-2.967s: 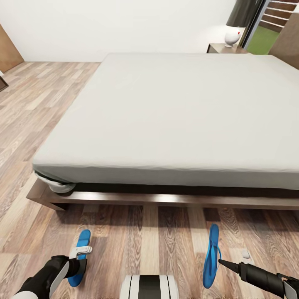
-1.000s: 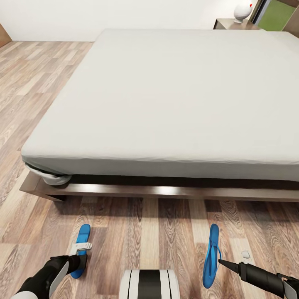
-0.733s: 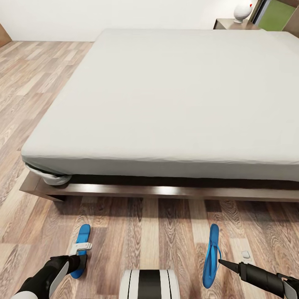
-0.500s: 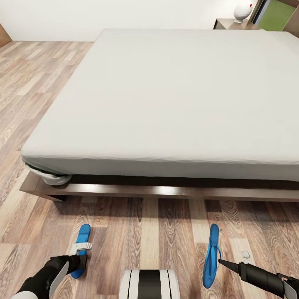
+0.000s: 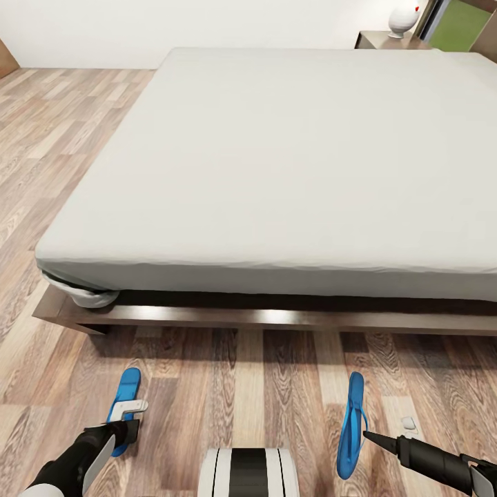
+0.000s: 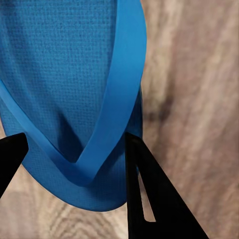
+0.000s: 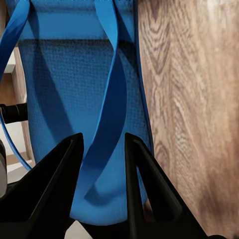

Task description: In the bedroom, move the book from the bed onto either nightstand, and place the two sandals side by side next to the bed.

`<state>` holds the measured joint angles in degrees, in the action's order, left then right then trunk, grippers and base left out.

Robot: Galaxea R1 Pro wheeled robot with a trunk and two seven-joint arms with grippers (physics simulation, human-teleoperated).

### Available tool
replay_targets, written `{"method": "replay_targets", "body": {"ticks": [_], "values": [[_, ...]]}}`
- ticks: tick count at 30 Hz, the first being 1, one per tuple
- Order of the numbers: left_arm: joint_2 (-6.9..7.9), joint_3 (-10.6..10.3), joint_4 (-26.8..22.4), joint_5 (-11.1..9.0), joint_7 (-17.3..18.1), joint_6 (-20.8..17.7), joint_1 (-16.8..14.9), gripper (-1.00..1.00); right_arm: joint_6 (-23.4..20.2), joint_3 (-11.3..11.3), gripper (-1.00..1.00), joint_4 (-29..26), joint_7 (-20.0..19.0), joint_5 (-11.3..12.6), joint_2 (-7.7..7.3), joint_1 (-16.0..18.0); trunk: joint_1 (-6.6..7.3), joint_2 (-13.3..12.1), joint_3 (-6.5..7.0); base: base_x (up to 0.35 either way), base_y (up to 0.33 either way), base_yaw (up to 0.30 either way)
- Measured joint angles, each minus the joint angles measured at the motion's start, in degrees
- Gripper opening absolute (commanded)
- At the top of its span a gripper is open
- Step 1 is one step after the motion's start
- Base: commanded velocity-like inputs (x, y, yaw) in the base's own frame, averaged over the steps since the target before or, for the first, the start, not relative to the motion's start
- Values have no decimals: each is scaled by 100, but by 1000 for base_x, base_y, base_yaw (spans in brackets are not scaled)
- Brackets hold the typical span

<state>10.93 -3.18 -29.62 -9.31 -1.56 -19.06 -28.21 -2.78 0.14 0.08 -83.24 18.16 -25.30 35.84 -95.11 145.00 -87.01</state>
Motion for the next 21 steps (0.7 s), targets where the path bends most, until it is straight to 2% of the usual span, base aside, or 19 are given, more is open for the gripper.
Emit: {"method": "replay_targets", "body": {"ticks": [13, 21], "values": [[1, 0, 2, 0, -2, -9, 0, -100, -1, -1, -100, 0, -1, 2, 0, 0, 0, 0, 0, 0, 0, 0], [-1, 0, 2, -1, -2, -8, 0, -100, -1, 5, -100, 0, -1, 0, 0, 0, -21, 11, -177, 0, 0, 0]]}}
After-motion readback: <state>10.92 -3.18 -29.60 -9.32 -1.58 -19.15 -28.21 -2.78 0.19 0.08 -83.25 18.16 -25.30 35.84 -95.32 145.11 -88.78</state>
